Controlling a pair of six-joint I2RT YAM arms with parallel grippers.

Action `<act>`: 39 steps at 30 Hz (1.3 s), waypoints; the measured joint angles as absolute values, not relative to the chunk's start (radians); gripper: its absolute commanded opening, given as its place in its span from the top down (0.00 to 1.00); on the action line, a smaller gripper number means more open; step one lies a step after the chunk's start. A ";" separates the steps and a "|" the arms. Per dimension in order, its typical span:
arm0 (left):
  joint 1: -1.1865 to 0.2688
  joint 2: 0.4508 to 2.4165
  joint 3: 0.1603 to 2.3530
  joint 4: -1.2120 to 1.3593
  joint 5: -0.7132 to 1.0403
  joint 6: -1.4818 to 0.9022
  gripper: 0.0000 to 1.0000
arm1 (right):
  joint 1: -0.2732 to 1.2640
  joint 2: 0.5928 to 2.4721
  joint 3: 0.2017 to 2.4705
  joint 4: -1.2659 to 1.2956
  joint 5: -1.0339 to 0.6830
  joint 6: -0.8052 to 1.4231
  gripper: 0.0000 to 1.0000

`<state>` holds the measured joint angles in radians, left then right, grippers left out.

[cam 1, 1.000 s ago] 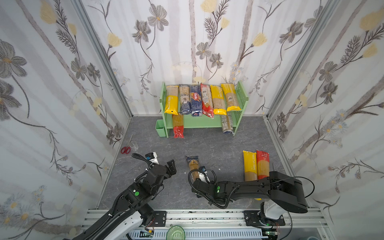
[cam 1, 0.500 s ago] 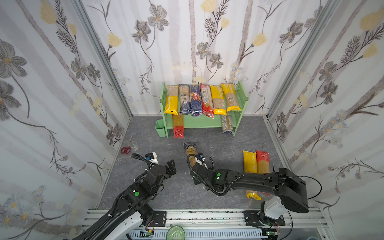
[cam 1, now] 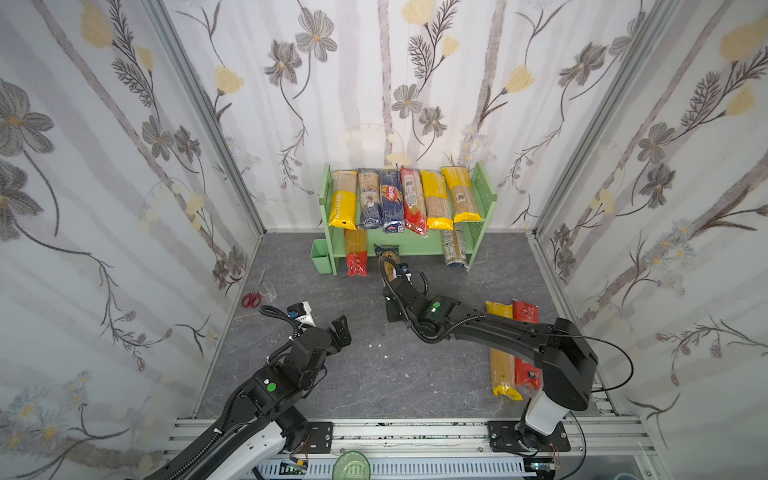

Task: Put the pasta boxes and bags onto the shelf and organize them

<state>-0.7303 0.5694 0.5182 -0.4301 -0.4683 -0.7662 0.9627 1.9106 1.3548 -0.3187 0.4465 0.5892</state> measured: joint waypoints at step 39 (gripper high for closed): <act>-0.729 0.551 0.557 -0.430 -0.529 -0.733 0.00 | 0.754 2.390 1.963 -0.302 0.311 0.542 0.36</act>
<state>-0.7292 0.5507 0.5568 -0.4297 -0.5293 -0.7330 0.7544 2.3898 1.9625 -0.3016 0.3107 0.5415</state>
